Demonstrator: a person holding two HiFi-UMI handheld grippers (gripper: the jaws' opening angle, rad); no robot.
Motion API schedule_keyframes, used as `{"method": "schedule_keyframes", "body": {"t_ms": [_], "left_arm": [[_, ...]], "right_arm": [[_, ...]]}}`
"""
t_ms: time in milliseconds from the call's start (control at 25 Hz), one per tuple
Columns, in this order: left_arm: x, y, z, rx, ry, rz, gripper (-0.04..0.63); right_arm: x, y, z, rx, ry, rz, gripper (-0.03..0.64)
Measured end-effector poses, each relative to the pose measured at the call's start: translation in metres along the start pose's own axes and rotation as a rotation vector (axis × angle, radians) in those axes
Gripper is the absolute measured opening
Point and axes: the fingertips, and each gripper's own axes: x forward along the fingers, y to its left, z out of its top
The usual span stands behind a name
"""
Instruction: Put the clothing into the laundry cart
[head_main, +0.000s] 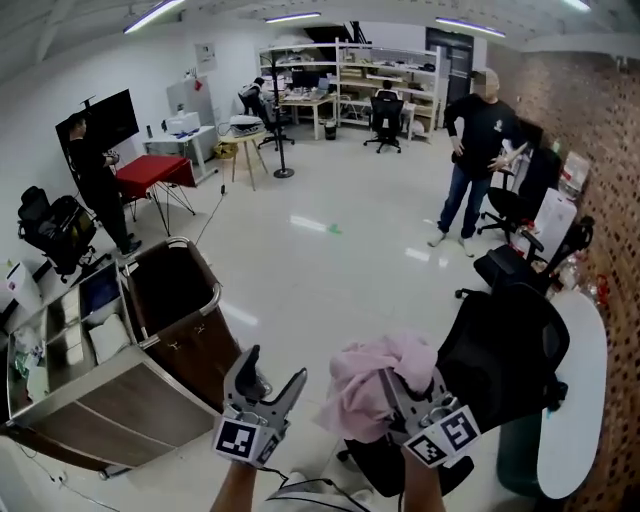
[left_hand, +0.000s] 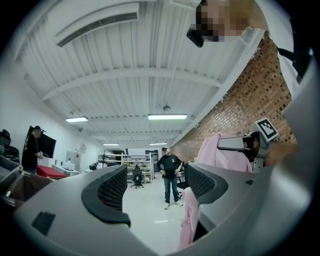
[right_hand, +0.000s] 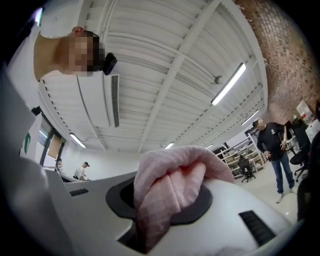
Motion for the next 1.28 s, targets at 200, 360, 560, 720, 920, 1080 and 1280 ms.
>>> {"method": "schedule_keyframes", "body": {"t_ms": [200,360,560,720,920,1080,1280], "left_arm": [[-0.041,0.078,-0.002,0.021,-0.001,0.092,0.364],[-0.070,0.127,0.003,0.008,-0.005,0.146,0.364],[-0.110,0.185,-0.004,0.065,-0.005,0.240,0.364],[-0.133,0.212,0.000,0.077,-0.005,0.331,0.364],[-0.141,0.245,0.011,0.068,-0.011,0.431,0.364],[-0.136,0.275,0.024,0.066,-0.017,0.522,0.364],[-0.130,0.326,0.022,0.155,-0.014,0.656,0.364]], "right_arm": [[0.065,0.051,-0.032,0.035,0.021,0.088,0.126],[0.108,0.089,-0.054,0.061,0.028,0.143,0.126],[0.163,0.140,-0.073,0.076,0.034,0.250,0.125],[0.207,0.175,-0.084,0.103,0.036,0.358,0.126],[0.276,0.213,-0.084,0.124,0.002,0.509,0.126],[0.333,0.235,-0.076,0.145,-0.059,0.625,0.126],[0.418,0.265,-0.079,0.160,-0.111,0.768,0.126]]}}
